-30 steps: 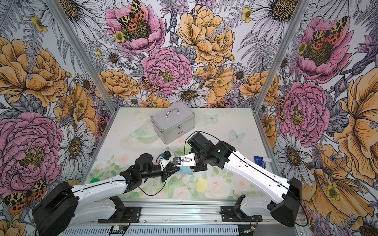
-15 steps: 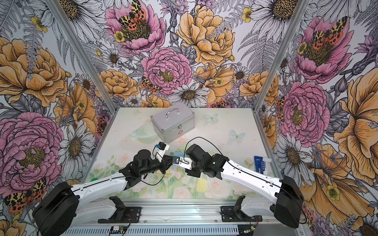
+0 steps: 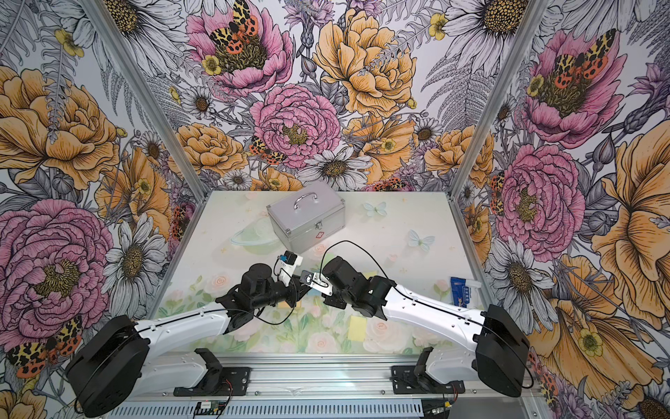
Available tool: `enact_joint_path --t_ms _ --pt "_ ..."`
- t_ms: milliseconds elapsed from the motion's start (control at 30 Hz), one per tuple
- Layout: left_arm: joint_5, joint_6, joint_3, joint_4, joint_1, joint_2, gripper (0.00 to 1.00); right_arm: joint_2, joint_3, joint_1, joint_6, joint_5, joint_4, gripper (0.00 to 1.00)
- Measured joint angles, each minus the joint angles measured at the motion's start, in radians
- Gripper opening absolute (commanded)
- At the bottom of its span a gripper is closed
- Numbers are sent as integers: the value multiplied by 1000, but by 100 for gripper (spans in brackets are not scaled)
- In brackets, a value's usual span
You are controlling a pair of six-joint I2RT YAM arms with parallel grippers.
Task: Tear off pages from different memo pads
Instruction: Tear off the paper from the memo pad.
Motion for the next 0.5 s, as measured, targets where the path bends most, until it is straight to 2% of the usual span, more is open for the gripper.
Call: enact_joint_path --t_ms 67,167,500 --pt "3 0 1 -1 1 1 0 9 0 5 1 0 6 20" --pt "13 0 3 -3 1 5 0 15 0 6 6 10 11 0" --pt "58 1 23 -13 16 22 0 -48 3 -8 11 122 8 0"
